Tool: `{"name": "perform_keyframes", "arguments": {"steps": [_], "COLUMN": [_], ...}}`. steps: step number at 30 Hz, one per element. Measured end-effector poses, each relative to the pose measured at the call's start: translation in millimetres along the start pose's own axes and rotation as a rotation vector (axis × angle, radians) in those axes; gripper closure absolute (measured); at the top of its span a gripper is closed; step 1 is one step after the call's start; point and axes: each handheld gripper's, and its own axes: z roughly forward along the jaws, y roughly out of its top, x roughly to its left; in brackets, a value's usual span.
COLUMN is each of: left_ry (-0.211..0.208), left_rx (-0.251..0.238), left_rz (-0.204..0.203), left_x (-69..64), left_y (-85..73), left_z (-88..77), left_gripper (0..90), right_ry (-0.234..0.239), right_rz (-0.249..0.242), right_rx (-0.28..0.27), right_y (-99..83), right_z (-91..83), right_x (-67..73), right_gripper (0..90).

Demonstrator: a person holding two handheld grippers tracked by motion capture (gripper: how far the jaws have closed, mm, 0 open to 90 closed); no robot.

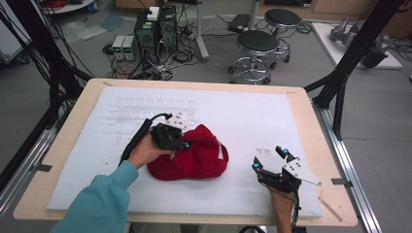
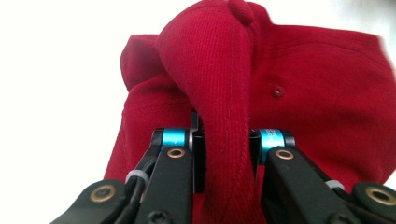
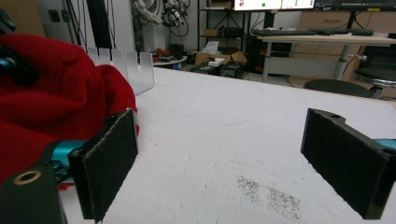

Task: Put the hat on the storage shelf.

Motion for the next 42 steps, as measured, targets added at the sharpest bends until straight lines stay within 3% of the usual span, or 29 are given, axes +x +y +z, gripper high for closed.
{"name": "perform_keyframes", "arguments": {"steps": [1,4,5,10,11,12,17,23,26,36,37,42], "left_ry": [0.007,0.011,0.005,0.001,0.009,0.009,0.023,0.021,0.020,0.046,0.062,0.099], "left_rx": [-0.034,-0.065,-0.092,-0.135,-0.168,-0.168,-0.266,-0.321,-0.337,-0.409,-0.423,-0.460], "left_rz": [-0.025,-0.047,-0.071,-0.090,-0.101,-0.101,-0.140,-0.177,-0.189,-0.209,-0.210,-0.223], "left_x": [1.9,3.6,4.8,7.1,8.1,8.1,11.6,15.4,16.5,17.5,17.7,18.5], "left_y": [-0.8,-2.0,-3.5,-6.3,-7.0,-7.0,-8.4,-10.6,-11.8,-10.9,-10.8,-10.2], "left_z": [-4.1,-7.9,-11.0,-17.1,-20.5,-20.5,-32.8,-37.1,-37.4,-41.9,-43.6,-46.9], "left_gripper": [81.3,83.3,83.8,85.2,85.3,85.3,85.6,85.6,85.6,85.6,85.6,85.6], "right_ry": [0.000,-0.001,-0.002,-0.006,-0.006,-0.006,-0.008,-0.017,0.000,0.079,0.116,0.158], "right_rz": [-0.001,0.010,0.011,0.017,0.018,0.018,0.017,-0.002,0.012,-0.013,0.005,0.000], "right_rx": [0.000,0.001,0.001,-0.003,-0.003,-0.004,0.000,0.023,0.029,0.028,0.039,0.038], "right_y": [0.0,0.0,0.0,-0.1,-0.1,0.0,0.3,1.7,3.3,36.2,42.7,53.0], "right_z": [0.0,-0.1,-0.2,-0.5,-0.5,-0.5,0.1,2.3,2.6,9.1,11.6,15.7], "right_x": [0.1,0.1,0.0,-0.8,-0.8,-0.8,-0.8,1.1,3.8,36.8,44.6,59.1], "right_gripper": [9.9,9.9,9.9,9.9,9.9,9.9,9.9,9.9,9.9,9.9,10.0,10.5]}}
